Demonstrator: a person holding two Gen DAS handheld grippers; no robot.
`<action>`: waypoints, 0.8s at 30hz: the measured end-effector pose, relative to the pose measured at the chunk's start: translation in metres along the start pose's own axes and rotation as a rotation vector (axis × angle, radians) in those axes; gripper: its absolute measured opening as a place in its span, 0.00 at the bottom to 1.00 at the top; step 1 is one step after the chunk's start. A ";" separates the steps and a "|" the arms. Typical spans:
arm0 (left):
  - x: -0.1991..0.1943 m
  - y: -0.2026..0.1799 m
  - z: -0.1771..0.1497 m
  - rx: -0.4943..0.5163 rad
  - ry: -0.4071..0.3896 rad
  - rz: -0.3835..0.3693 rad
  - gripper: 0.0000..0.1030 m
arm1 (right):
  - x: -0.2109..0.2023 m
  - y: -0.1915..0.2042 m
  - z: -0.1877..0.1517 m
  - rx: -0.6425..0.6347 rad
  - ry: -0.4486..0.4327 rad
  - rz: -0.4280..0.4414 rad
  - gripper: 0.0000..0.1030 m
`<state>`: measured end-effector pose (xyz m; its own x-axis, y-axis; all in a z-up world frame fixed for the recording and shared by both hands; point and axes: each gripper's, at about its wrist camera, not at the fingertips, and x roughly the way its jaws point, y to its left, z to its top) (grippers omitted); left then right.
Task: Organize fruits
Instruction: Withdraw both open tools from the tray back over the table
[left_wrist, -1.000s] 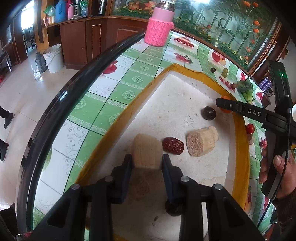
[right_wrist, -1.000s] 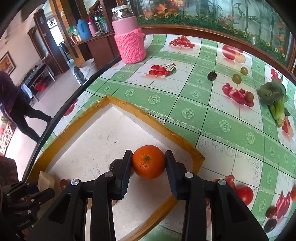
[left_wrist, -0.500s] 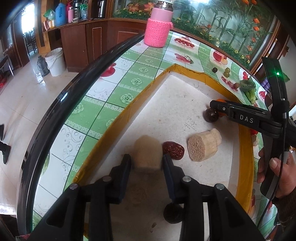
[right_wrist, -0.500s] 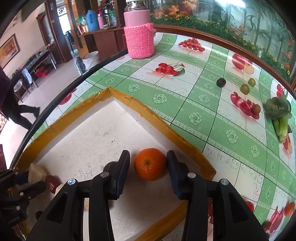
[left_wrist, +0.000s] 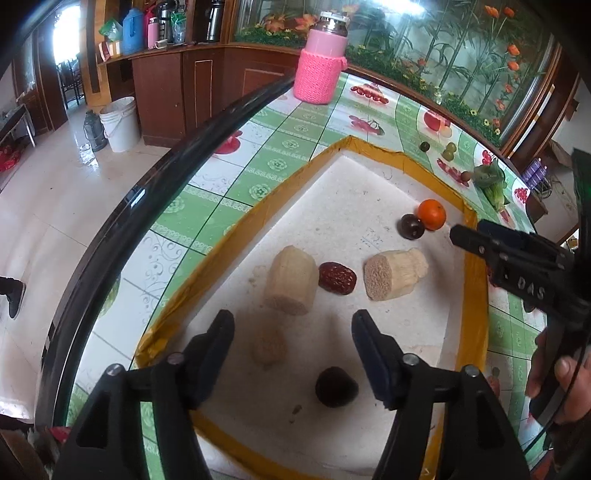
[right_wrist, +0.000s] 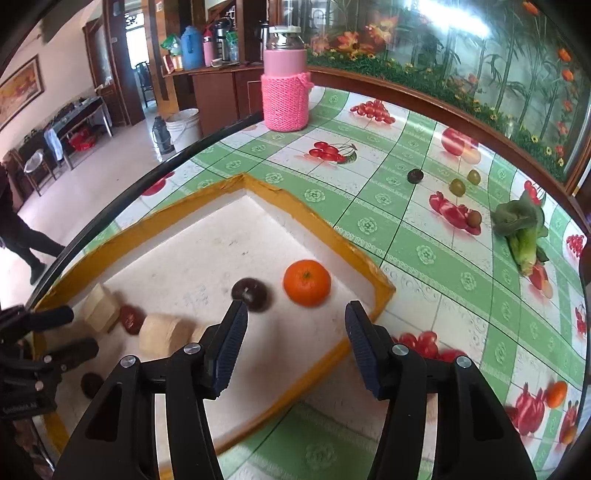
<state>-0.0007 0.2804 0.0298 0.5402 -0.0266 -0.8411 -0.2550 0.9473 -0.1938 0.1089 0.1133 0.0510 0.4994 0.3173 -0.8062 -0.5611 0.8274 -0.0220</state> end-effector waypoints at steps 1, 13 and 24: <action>-0.002 0.000 -0.001 -0.002 -0.003 -0.002 0.69 | -0.005 0.002 -0.003 -0.002 -0.004 -0.001 0.53; -0.026 -0.018 -0.015 0.030 -0.022 -0.005 0.79 | -0.051 0.000 -0.051 0.069 -0.016 0.016 0.55; -0.038 -0.073 -0.026 0.154 -0.025 -0.019 0.86 | -0.084 -0.045 -0.111 0.205 -0.003 -0.030 0.55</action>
<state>-0.0238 0.2035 0.0629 0.5636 -0.0385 -0.8251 -0.1200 0.9845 -0.1280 0.0194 -0.0019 0.0541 0.5165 0.2920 -0.8050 -0.4002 0.9134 0.0746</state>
